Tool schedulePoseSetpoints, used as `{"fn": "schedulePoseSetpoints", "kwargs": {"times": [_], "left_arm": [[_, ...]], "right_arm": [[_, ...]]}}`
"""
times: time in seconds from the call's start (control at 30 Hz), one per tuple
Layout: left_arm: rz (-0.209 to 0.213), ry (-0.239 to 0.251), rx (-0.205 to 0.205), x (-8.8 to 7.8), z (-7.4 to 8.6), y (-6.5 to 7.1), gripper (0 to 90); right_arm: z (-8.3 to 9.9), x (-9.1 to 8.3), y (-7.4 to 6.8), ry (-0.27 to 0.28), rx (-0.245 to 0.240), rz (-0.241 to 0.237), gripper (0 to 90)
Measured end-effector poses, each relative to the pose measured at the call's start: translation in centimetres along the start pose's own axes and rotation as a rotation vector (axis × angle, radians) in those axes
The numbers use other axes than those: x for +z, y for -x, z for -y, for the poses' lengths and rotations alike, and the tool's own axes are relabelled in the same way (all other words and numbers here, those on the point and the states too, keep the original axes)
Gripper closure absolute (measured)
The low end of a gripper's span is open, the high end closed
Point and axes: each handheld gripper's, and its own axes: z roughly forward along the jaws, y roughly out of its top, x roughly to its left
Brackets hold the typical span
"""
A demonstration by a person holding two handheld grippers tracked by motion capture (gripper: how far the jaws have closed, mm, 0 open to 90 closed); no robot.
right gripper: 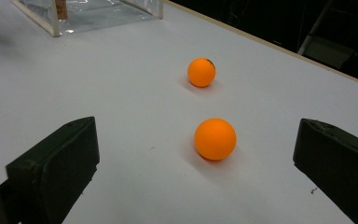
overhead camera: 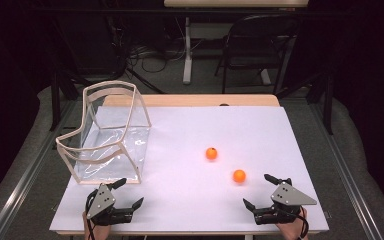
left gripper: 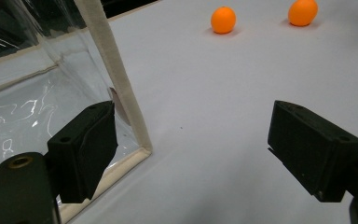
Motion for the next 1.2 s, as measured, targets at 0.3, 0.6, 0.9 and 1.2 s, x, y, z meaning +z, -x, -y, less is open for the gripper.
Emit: {"fn": "schedulePoseSetpoints", "kwargs": {"times": [0.3, 0.6, 0.9, 1.2], "left_arm": [[0.015, 0.001, 0.000, 0.5, -0.2, 0.1, 15.8], [0.018, 0.001, 0.016, 0.8, -0.5, 0.1, 15.8], [0.024, 0.004, 0.014, 0.9, -0.6, 0.1, 15.8], [0.021, 0.003, 0.021, 0.7, -0.7, 0.3, 15.8]], "right_arm": [[0.1, 0.2, 0.3, -0.012, 0.002, -0.019, 0.0], [-0.2, 1.1, 0.7, -0.062, -0.015, -0.051, 0.0], [-0.4, 2.0, 1.4, -0.103, -0.019, -0.068, 0.0], [-1.1, 2.9, 2.0, -0.154, -0.025, -0.085, 0.0]]}}
